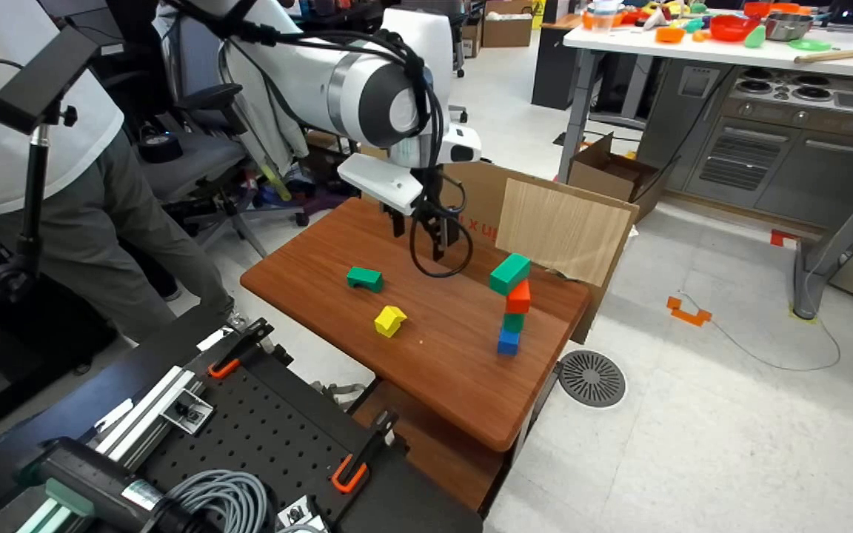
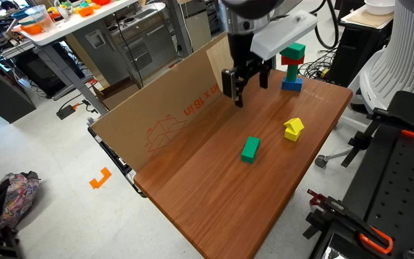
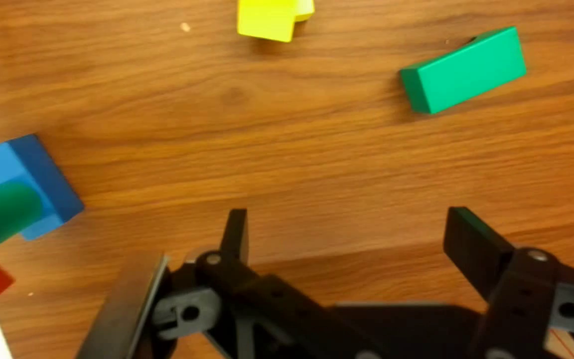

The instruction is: Move the green block to the left

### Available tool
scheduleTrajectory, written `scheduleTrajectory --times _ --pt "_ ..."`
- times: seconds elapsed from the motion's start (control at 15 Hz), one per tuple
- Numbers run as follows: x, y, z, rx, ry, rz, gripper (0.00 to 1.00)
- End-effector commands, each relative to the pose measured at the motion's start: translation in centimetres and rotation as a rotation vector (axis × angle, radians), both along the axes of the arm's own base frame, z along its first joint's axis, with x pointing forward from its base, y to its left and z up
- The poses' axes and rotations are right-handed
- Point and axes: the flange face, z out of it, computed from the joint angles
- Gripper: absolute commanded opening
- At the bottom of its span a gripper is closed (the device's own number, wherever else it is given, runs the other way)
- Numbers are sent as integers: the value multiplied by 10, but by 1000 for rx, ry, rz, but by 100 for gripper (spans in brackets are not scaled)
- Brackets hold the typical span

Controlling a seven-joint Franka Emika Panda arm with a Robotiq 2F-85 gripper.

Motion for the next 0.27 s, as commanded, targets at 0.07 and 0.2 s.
scheduleTrajectory --times 0.07,0.2 --pt "0 -20 16 0 4 5 100" --pt "-2 -21 18 1 6 8 100"
